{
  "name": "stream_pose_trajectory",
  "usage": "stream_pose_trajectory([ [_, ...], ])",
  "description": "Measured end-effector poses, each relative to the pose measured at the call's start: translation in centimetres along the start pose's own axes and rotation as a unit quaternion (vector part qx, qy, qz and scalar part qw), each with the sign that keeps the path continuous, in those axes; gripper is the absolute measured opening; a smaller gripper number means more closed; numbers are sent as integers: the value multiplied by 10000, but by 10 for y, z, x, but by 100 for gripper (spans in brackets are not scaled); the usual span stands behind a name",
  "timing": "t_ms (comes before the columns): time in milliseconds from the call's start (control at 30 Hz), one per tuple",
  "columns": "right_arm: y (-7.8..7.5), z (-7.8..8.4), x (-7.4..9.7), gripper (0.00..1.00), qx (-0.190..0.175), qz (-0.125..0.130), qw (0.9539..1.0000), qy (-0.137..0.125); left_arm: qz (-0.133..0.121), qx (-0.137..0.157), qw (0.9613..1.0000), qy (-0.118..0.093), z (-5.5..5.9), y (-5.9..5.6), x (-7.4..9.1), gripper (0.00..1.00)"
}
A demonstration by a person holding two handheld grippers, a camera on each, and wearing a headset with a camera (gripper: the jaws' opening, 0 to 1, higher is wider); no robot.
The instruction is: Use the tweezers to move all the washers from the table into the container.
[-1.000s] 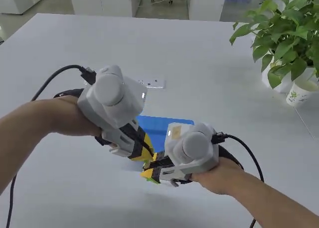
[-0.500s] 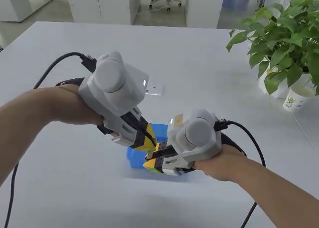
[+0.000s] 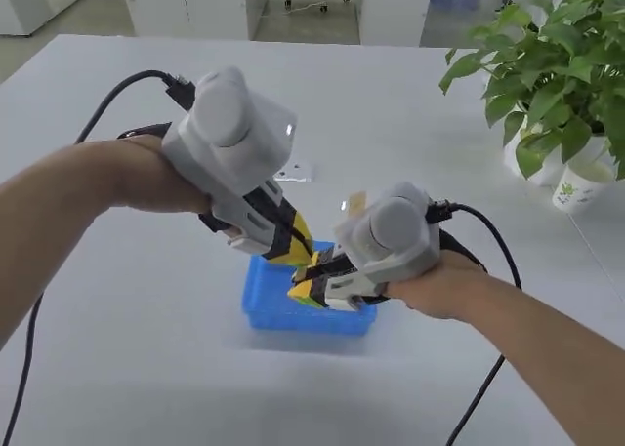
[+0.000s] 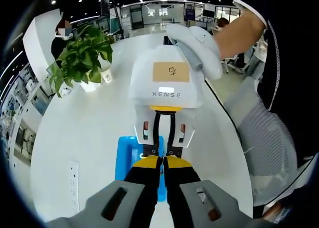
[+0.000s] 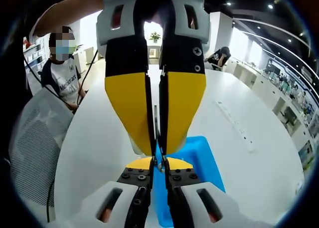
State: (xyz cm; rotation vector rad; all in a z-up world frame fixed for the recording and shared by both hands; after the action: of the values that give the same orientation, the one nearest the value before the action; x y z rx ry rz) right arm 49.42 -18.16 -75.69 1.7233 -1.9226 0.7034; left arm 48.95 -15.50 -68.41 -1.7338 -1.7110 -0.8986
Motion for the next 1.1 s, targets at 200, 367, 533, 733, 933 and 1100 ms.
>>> stream_pose_trajectory([
  [200, -8, 5, -5, 11, 10, -11, 10000, 25, 3, 11, 10000, -3, 5, 8, -6, 6],
  [367, -15, 13, -11, 11, -29, -36, 10000, 24, 10, 45, 10000, 5, 11, 15, -13, 6],
  [533, -18, 21, -16, 11, -85, -58, 9999, 21, 36, 63, 10000, 20, 16, 20, -22, 6],
  [733, -23, 32, -22, 11, -168, -114, 9998, 36, 67, 99, 9999, 28, 22, 25, -33, 6],
  [933, -26, 41, -29, 11, -212, -174, 9996, 93, 93, 136, 9999, 52, 29, 28, -41, 6],
  [1100, -28, 48, -35, 11, -275, -254, 9992, 148, 103, 175, 9998, 78, 36, 30, -48, 6],
])
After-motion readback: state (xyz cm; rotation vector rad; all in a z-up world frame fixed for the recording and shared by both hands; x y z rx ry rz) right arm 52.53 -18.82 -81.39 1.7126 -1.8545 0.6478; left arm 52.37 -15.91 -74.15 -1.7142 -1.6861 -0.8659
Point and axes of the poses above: the centre of the closed fingertips' face, and the gripper's own axes: x roughly backward along the fingers, y roughly to its left, z roughly out of its underside, the point moved 5 cm from there along x, roughly backward along the fingers, and after that the axes turned 1 degree about -x, right-handed, at the moved point
